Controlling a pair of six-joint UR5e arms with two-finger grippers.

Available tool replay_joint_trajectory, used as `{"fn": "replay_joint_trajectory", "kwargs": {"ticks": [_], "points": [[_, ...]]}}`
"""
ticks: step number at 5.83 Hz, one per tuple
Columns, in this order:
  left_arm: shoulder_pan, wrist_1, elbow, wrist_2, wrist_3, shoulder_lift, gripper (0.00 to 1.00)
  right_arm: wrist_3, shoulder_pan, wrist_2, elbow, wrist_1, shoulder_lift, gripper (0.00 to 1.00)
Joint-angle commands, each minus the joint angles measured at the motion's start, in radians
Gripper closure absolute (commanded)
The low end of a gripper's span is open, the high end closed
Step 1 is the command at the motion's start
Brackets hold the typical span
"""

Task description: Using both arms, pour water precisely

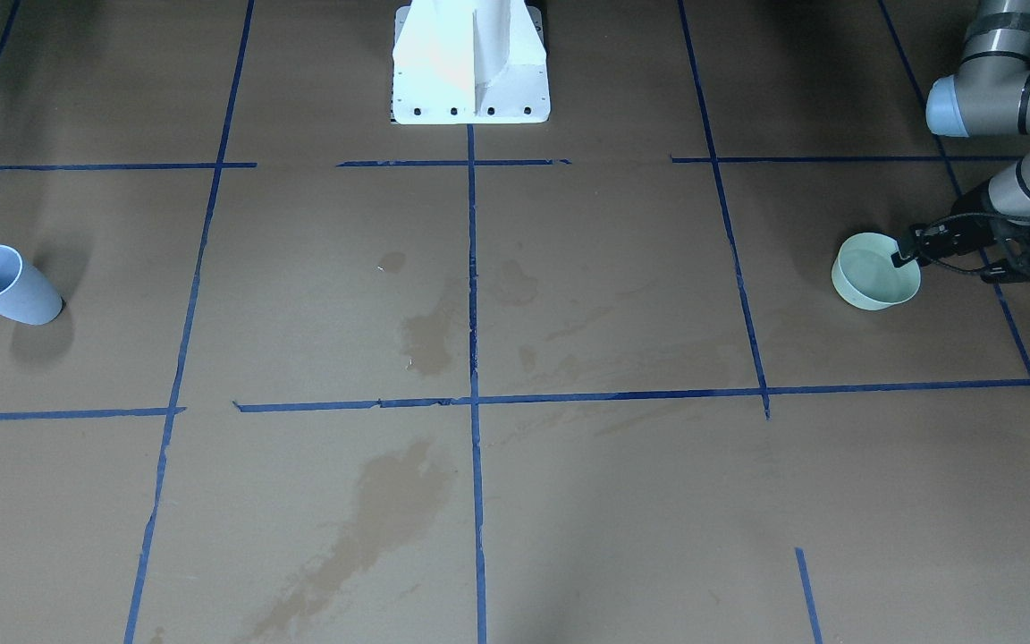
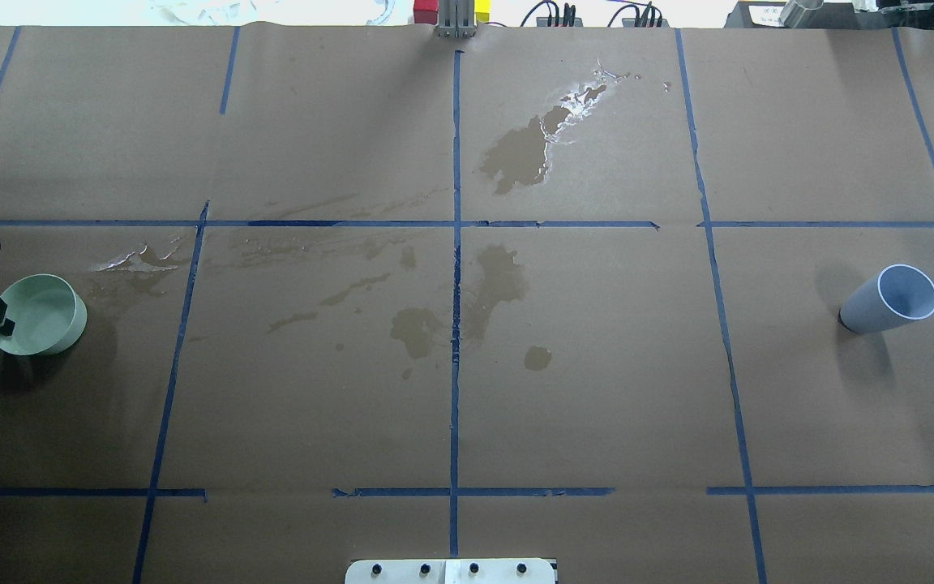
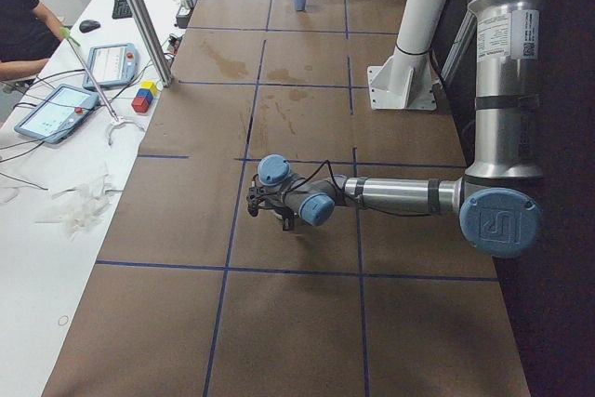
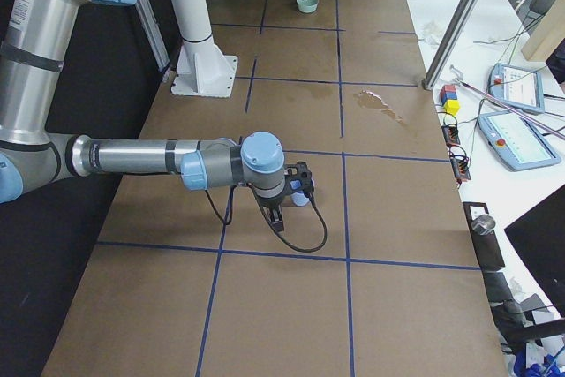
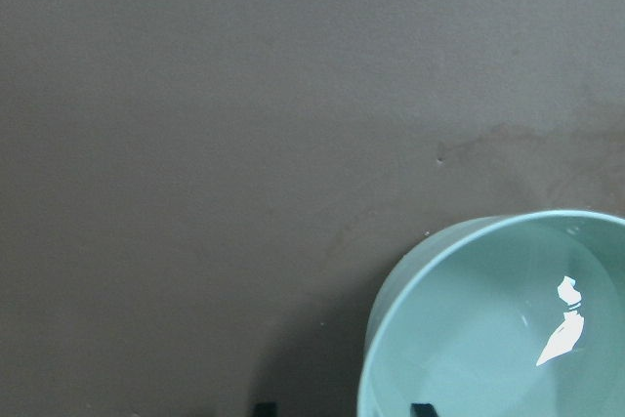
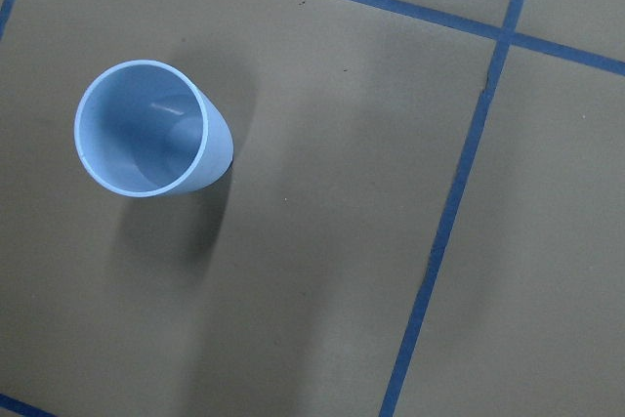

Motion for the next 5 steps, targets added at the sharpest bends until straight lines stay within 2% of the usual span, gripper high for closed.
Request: {"fn": "replay_joint_trajectory", "kwargs": {"ticks": [1,2,5], "points": [[0.001,0.0,0.002,-0.005,-0.006,-0.024,0.93,-0.002,0.0,0.003,0.0,0.001,0.0,0.0],[0.001,0.0,-0.015,-0.009,-0.009,-0.027,1.0,0.0,0.002,0.024,0.001,0.001,0.0,0.0],[0.043,0.015,-0.148,-0.011,-0.237,-0.123,1.0,-0.002,0.002,0.064,0.0,0.004,-0.003,0.0]]}}
